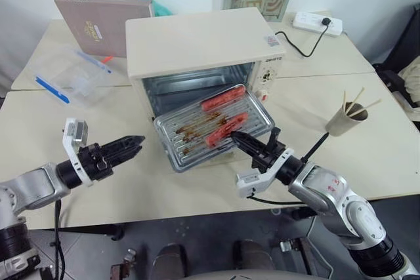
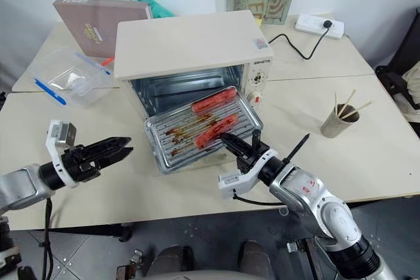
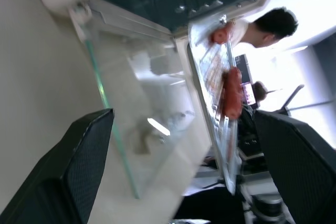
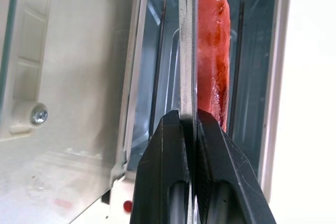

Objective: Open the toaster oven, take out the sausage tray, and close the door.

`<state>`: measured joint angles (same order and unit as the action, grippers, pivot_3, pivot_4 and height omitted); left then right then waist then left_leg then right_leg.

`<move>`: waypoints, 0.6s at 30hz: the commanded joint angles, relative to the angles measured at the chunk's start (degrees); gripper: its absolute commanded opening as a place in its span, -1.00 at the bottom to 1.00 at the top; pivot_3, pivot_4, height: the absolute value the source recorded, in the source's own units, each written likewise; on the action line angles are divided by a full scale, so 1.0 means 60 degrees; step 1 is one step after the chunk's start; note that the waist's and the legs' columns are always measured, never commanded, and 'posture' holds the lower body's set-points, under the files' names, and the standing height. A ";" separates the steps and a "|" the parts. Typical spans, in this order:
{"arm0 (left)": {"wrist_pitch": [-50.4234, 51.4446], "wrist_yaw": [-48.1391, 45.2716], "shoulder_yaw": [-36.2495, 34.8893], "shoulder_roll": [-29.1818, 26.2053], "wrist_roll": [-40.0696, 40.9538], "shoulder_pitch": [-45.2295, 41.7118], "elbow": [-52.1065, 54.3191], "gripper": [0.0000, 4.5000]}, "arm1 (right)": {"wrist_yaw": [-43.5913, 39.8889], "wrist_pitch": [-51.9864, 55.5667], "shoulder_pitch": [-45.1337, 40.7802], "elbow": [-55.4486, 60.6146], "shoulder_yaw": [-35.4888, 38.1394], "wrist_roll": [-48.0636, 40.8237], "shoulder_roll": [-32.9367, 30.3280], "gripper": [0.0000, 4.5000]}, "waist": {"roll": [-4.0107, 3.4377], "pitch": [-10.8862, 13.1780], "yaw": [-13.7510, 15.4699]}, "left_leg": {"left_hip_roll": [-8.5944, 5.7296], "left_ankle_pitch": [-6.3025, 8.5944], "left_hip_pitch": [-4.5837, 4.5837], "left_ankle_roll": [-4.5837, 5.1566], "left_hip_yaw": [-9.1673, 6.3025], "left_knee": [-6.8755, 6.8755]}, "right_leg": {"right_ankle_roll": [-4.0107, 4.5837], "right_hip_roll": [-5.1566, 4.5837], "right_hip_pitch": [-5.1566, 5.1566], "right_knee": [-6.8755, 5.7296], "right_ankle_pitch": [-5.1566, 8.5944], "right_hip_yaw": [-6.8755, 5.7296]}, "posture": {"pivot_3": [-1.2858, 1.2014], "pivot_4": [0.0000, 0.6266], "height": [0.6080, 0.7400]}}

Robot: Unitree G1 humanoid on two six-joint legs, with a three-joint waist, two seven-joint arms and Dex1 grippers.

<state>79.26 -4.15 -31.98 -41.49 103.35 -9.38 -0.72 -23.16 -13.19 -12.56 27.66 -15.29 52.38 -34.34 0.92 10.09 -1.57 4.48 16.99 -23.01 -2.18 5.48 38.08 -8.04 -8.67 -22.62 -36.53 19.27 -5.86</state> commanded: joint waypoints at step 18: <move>-0.1834 0.1884 0.0905 0.3029 0.1609 -0.0290 0.1022 0.99 | -0.0572 -0.0019 0.0084 0.0946 0.0351 -0.0253 0.0467 -1.00 | 0.0004 -0.0003 0.0248 | -0.0015 0.0000 0.0007 0.0002 0.0008 0.0029 | 0.0003 0.0003 0.0032 0.0020 0.0002 0.0002 | 0.03 -0.52 1.00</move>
<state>67.83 6.99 -26.41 -23.74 111.36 -11.04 3.72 -26.90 -13.46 -12.07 29.24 -15.18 51.51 -31.99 0.94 10.07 -0.08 4.39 16.99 -22.97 -2.16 5.53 38.24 -8.02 -8.65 -22.44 -36.41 19.28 -5.85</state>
